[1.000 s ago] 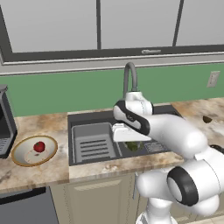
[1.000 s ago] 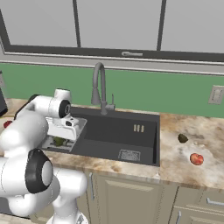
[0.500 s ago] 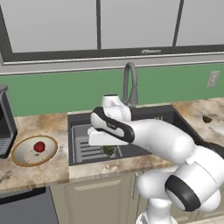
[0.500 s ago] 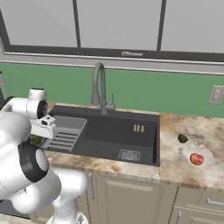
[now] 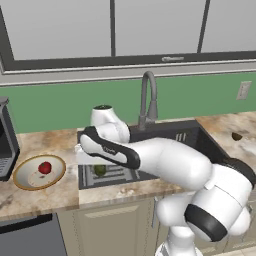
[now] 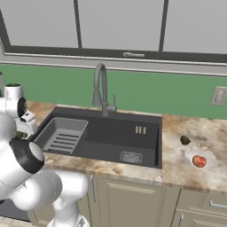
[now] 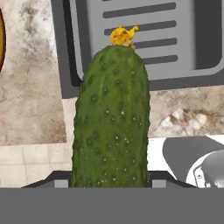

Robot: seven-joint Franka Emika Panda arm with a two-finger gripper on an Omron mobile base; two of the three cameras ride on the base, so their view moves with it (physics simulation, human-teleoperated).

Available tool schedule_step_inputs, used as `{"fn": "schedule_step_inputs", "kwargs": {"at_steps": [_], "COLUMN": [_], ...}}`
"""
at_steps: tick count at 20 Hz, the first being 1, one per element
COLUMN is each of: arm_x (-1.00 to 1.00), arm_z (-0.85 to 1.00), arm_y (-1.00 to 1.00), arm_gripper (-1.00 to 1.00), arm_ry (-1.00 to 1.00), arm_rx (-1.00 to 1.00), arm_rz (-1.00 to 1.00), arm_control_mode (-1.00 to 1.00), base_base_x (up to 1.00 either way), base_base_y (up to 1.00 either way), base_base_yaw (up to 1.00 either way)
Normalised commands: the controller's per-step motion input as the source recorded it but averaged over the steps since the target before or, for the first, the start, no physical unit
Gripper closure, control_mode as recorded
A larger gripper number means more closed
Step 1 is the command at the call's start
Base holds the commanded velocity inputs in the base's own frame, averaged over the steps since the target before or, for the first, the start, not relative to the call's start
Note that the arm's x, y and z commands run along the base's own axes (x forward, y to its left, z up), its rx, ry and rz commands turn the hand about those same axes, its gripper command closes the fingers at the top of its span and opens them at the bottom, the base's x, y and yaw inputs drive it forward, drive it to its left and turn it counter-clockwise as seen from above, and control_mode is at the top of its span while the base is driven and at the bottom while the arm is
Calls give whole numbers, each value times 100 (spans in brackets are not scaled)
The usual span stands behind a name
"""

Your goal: There is a mixed pile of frozen fruits and vegetables on the counter. Locate all the frozen vegetables and place the items in a bowl on the counter. Take all the frozen fruits and defrost them in a running sink.

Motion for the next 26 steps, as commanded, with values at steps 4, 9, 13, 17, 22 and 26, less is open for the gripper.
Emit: {"fn": "schedule_step_inputs", "kwargs": {"at_steps": [4, 9, 13, 17, 22, 26], "arm_x": [41, 52, 53, 56, 51, 20], "arm_z": [7, 1, 2, 0, -7, -4], "arm_y": [96, 99, 94, 83, 57, 16], "arm_gripper": [100, 100, 100, 100, 100, 100], "arm_ry": [-1, 0, -1, 0, -1, 3], "arm_rx": [-12, -16, -16, -14, -4, -9], "arm_rz": [0, 0, -1, -3, -6, -7], "arm_control_mode": [-100, -100, -100, -100, -100, -100], "base_base_x": [0, 0, 0, 0, 0, 0], "base_base_y": [0, 0, 0, 0, 0, 0], "base_base_yaw": [0, 0, 0, 0, 0, 0]}}
